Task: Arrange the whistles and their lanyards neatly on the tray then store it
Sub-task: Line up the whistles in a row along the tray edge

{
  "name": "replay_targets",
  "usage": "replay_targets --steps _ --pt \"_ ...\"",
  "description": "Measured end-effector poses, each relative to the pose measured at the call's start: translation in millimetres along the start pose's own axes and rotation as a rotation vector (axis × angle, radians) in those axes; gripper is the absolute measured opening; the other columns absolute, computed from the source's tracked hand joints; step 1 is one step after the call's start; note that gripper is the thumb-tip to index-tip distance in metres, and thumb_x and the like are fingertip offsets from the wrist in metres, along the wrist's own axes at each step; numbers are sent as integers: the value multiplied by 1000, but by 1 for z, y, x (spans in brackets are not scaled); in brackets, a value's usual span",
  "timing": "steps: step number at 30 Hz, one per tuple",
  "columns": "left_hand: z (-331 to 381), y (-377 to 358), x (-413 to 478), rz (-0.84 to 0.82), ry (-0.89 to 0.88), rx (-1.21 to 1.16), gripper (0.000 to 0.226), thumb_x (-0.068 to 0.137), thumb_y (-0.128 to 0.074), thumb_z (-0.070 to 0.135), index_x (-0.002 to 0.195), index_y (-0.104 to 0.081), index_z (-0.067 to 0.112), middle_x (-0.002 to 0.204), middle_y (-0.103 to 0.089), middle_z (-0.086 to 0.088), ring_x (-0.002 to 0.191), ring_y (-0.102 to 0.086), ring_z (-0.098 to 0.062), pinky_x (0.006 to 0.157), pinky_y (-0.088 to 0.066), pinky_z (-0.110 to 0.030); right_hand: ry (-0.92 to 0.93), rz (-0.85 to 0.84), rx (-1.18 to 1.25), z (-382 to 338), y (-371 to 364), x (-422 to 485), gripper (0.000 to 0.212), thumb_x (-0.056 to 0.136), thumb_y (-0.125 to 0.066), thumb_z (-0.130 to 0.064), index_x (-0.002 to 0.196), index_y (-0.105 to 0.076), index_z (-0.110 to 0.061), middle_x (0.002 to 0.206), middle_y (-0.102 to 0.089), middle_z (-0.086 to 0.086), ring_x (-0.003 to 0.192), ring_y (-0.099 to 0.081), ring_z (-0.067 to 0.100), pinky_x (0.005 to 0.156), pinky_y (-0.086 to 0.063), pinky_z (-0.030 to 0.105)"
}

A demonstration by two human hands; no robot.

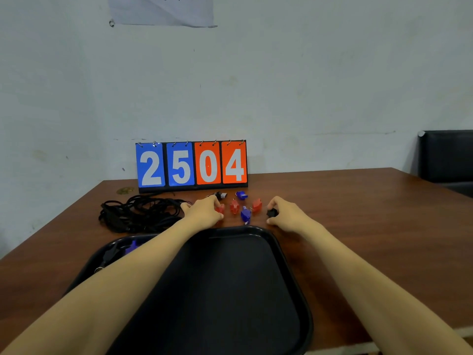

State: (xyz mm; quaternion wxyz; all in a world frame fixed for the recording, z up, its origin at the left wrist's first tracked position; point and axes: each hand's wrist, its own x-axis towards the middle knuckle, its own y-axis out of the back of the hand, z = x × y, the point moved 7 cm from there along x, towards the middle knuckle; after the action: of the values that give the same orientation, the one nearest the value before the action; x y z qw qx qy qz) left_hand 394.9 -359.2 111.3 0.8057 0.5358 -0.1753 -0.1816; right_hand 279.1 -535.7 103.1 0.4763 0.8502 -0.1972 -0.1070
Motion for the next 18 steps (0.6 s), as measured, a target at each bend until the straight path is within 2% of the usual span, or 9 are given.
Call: replay_targets --steps 4,10,14,18 --pt "-4 1 -1 25 -4 194 29 92 -50 35 118 -51 22 119 -58 -2 118 -47 -23 109 -18 -47 17 29 -63 0 3 -3 31 91 -58 -21 118 -44 -20 123 -58 6 106 -57 22 94 -49 36" --pt "-10 4 -1 52 39 61 37 89 -56 41 122 -52 24 125 -57 1 122 -47 -20 110 -21 -45 20 69 -107 3 6 -6 31 92 -55 -23 120 -42 -20 121 -59 6 102 -58 22 92 -49 38" --pt "1 -7 -1 -49 8 -283 44 82 -64 46 117 -55 21 125 -58 0 119 -51 -21 109 -33 -47 25 61 -127 2 6 -8 30 94 -53 -22 121 -40 -21 122 -58 6 102 -58 23 91 -48 38" --pt "12 -12 -2 -50 -62 -90 44 85 -59 50 117 -56 21 126 -57 0 123 -47 -21 109 -27 -45 37 81 -144 3 6 -9 29 93 -54 -21 119 -43 -20 125 -56 6 104 -56 23 92 -48 39"
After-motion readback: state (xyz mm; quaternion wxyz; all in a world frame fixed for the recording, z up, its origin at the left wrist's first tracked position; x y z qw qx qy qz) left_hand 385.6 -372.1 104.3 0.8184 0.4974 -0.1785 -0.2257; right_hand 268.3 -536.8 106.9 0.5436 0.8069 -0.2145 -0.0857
